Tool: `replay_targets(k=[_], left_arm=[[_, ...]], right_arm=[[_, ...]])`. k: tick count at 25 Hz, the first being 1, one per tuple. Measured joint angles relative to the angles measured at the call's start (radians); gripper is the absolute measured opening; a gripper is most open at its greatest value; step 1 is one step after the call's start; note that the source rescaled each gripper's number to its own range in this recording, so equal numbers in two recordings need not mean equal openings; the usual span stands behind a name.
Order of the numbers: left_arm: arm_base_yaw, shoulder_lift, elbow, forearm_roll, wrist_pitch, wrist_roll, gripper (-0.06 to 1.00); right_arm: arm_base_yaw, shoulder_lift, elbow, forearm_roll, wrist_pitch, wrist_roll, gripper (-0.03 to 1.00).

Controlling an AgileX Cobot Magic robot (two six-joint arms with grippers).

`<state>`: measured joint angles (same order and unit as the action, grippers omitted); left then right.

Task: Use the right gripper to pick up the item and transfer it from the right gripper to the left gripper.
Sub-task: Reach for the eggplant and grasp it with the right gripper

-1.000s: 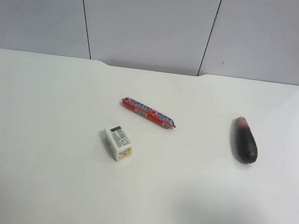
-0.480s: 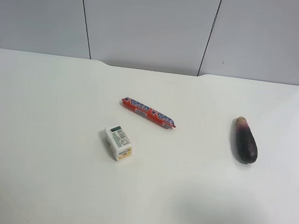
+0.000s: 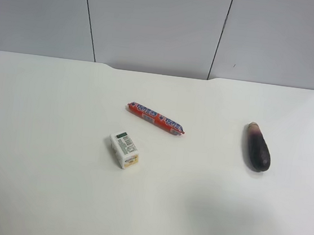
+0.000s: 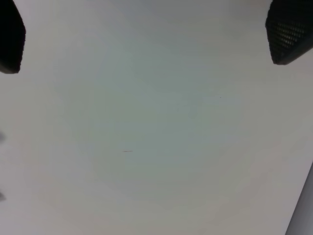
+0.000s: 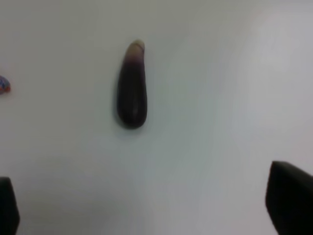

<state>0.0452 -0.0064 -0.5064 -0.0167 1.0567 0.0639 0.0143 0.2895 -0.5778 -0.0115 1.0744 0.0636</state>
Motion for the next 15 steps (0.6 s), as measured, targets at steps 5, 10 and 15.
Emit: replay_targets(k=[5, 10, 15], left_arm=[[0.000, 0.000, 0.000, 0.000, 0.000, 0.000, 1.00], [0.000, 0.000, 0.000, 0.000, 0.000, 0.000, 1.00], [0.000, 0.000, 0.000, 0.000, 0.000, 0.000, 1.00]], right_arm=[[0.000, 0.260, -0.055, 0.000, -0.050, 0.002, 1.00], [0.000, 0.501, -0.086, 0.003, -0.139, 0.008, 1.00], [0.000, 0.740, -0.159, 0.011, -0.176, 0.008, 1.00]])
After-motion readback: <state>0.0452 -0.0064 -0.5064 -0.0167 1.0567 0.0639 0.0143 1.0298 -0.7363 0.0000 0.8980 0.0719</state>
